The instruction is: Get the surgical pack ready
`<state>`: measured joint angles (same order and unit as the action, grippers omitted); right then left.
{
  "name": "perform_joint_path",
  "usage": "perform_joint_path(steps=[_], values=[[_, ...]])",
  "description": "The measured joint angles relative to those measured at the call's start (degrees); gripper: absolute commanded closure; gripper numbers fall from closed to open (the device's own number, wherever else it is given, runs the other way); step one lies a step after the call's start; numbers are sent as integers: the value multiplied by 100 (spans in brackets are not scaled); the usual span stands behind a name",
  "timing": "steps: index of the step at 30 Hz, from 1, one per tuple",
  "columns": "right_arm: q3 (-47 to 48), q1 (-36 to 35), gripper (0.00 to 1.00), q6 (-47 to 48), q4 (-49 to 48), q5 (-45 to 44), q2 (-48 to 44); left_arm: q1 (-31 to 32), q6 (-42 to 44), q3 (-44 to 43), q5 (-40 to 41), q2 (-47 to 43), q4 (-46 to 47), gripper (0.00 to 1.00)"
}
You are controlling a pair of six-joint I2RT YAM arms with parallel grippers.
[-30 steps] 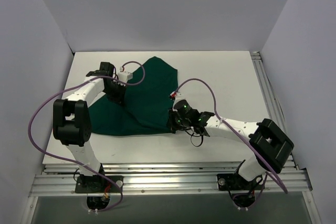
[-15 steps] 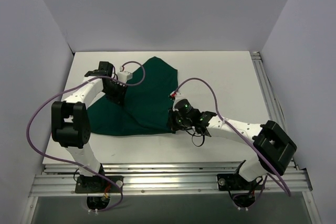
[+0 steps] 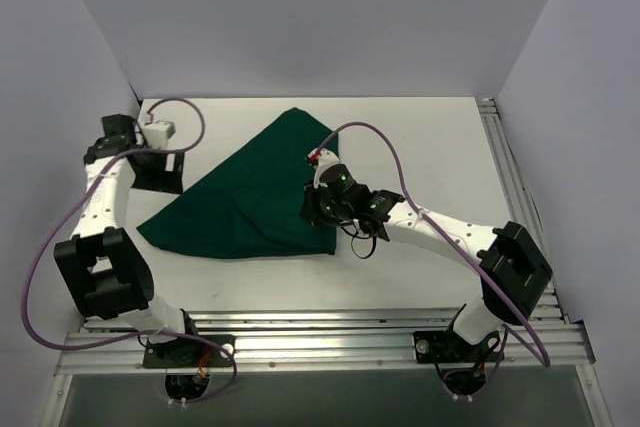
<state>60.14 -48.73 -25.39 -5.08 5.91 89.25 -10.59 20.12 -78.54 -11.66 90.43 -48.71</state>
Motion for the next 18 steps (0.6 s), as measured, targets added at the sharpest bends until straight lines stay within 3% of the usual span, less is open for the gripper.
perform_joint_path(steps=[4,6,9,14,18], values=[[155,0,88,79,76,-103,-2,-1311,-7,323,350,341,151,3],[186,0,88,111,155,-122,0,-1622,-17,435,457,619,157,3],[278,0,88,133,260,-122,63,-1700,-44,533,566,964,243,6],[326,-11,88,142,323,-166,173,-1716,-70,546,592,1469,450,27],[326,-11,88,140,332,-245,170,-1773,-28,557,625,1823,568,29]])
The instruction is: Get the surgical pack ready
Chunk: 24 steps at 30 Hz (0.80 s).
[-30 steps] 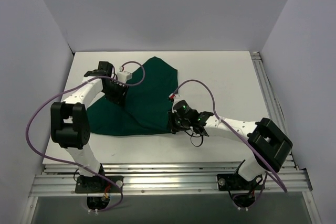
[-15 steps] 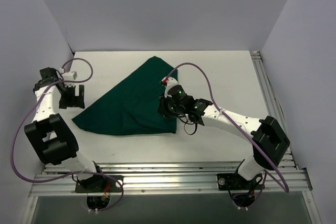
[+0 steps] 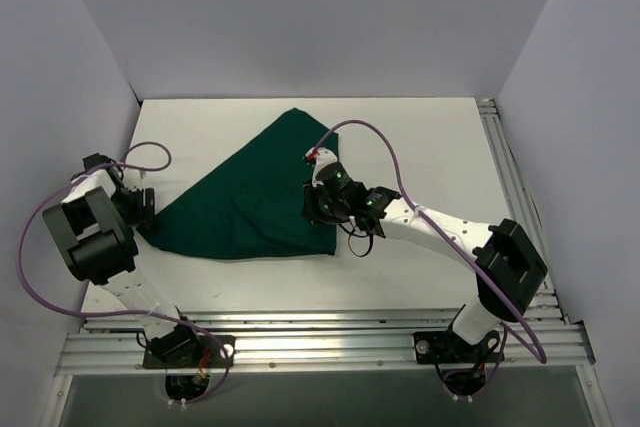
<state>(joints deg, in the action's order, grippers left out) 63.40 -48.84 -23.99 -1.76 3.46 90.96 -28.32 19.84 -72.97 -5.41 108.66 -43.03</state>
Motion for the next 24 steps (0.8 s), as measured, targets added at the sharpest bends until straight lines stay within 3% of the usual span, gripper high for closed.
perform_joint_path(steps=[2,5,6,9,10,12,20,24], values=[[0,0,88,-9,17,-39,0,-17,-13,-2,2,-4,22,30],[0,0,88,-11,44,-74,0,-39,4,24,9,-7,87,42],[0,0,88,-11,48,-90,0,-48,22,26,7,-7,101,53],[0,0,89,-11,70,-129,0,-68,37,31,-107,-7,131,71],[0,2,89,-11,74,-144,0,-74,37,31,-190,-4,129,88],[0,9,89,-15,74,-162,0,-76,20,28,-376,9,120,97],[-96,131,89,-70,76,-321,-103,-103,59,52,-968,-48,125,98],[-227,330,89,-146,76,-374,-205,-85,55,138,-1338,-516,-9,98]])
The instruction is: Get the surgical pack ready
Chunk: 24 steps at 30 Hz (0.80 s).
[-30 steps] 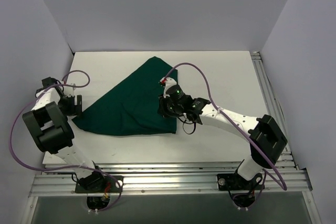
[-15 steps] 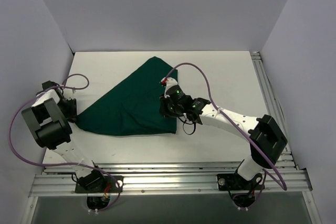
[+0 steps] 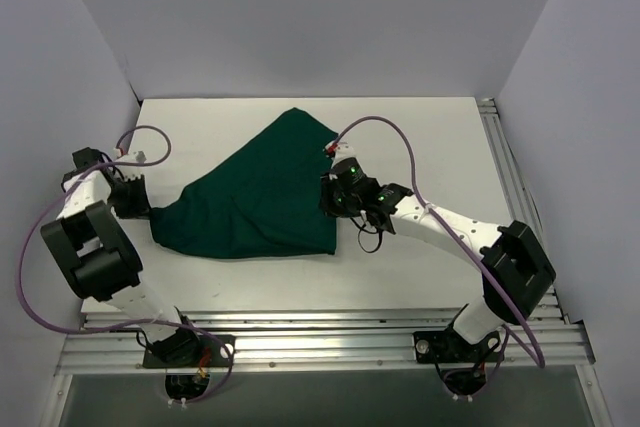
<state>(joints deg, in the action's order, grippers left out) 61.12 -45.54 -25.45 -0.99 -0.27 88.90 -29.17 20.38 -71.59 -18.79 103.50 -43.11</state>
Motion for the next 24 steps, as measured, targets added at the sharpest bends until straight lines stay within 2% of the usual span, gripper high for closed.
perform_joint_path(steps=[2,5,6,9,12,19,23,24], values=[[-70,186,88,-44,-7,-15,-9,94,0,-15,-157,-415,-116,98],[-181,546,74,-109,-39,-37,-9,404,-2,-190,-339,-1049,-396,98],[-205,647,63,-131,-55,-35,-7,549,-4,-278,-391,-1237,-474,98],[-223,953,48,-136,-186,-7,20,1097,-24,-590,-487,-1663,-678,98],[-223,1152,44,-98,-472,278,170,1735,-52,-863,-570,-1952,-868,98],[-223,1381,48,-61,-1130,922,1141,2979,-245,-1484,-516,-1993,-1239,98],[-223,1366,66,-98,-1440,1226,1543,3766,-372,-1729,-457,-1906,-1290,98],[-223,1357,68,-107,-1534,1279,1565,3985,-396,-1775,-426,-1856,-1290,98]])
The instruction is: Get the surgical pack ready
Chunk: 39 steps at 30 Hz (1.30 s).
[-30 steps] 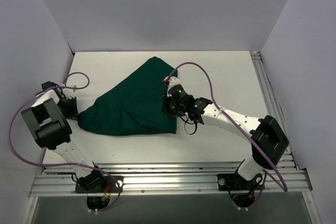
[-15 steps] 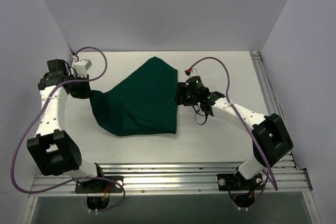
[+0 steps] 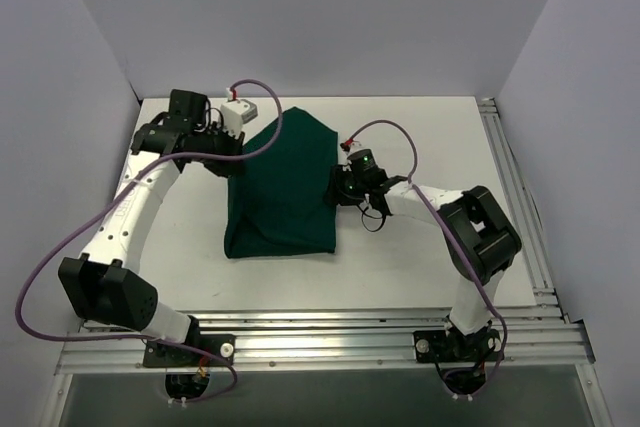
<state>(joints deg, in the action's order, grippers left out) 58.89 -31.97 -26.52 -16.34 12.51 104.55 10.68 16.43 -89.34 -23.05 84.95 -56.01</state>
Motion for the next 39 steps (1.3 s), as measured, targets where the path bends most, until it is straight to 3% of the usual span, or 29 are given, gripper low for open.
perform_joint_path(steps=[5,16,29,32,39], values=[[0,-63,76,-26,-197,63,4,855,-129,-232,61,352,22,98],[-162,-101,77,-315,-597,107,4,2223,-289,-402,52,1766,466,98],[-286,-52,75,-544,-861,107,11,2551,-442,-101,-437,2310,1281,98],[-297,-31,73,-599,-876,107,13,2542,-459,-66,-601,2382,1475,88],[-310,-22,69,-669,-863,66,11,2533,-409,-35,-767,2437,1641,47]])
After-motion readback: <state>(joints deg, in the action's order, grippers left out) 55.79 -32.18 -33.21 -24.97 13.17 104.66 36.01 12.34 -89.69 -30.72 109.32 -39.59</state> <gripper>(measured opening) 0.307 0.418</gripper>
